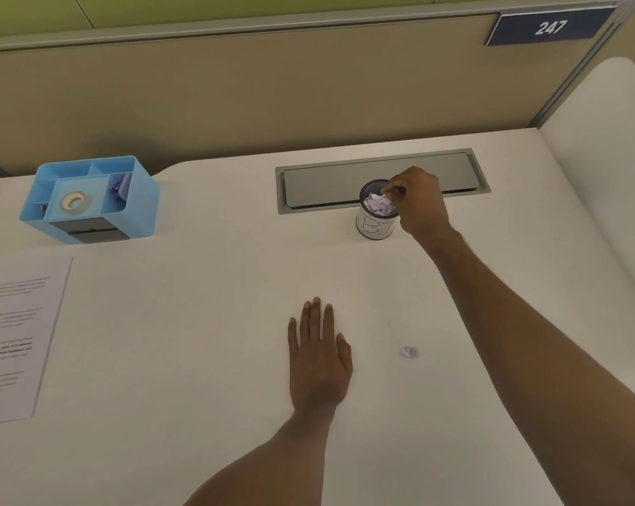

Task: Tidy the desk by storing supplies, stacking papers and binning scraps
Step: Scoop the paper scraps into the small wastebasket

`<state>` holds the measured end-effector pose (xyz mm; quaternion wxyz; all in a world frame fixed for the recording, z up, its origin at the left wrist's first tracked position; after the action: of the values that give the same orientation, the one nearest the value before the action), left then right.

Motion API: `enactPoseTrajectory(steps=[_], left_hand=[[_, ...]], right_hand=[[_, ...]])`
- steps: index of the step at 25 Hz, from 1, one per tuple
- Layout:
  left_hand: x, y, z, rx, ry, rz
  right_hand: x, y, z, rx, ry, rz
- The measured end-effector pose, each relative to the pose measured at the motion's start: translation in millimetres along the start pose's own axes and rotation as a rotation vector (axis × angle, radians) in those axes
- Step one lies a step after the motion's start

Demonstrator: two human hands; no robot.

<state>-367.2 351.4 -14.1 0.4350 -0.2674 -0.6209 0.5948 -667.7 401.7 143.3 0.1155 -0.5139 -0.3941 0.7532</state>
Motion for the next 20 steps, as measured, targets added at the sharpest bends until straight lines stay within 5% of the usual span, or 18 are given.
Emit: enactPoseTrajectory(steps=[7,15,20], left_hand=[[1.1,1.0,0.2,-0.005,0.009,0.006],[-0.1,2.5,0.2,-0.024,0.003,0.024],[-1.0,2.6,1.2,-0.031,0.000,0.031]], right_hand=[[13.8,7.1,7.1,0.065,0.076,-0.071],[-10.7,38.5,-12.9,-0.289,-0.146,-0.432],[-10.2,-12.9,-64.9,0.113,-0.033,-0.028]])
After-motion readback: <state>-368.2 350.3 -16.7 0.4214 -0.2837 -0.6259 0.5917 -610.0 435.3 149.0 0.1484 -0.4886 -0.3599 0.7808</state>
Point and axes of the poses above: each hand's wrist, its own z-axis towards the middle knuckle, its own y-axis out of the palm, x = y × z, the point moved 10 cm from there along z, towards the middle knuckle, and after that the axes turned 8 degrees about z, right-handed, at the moved point
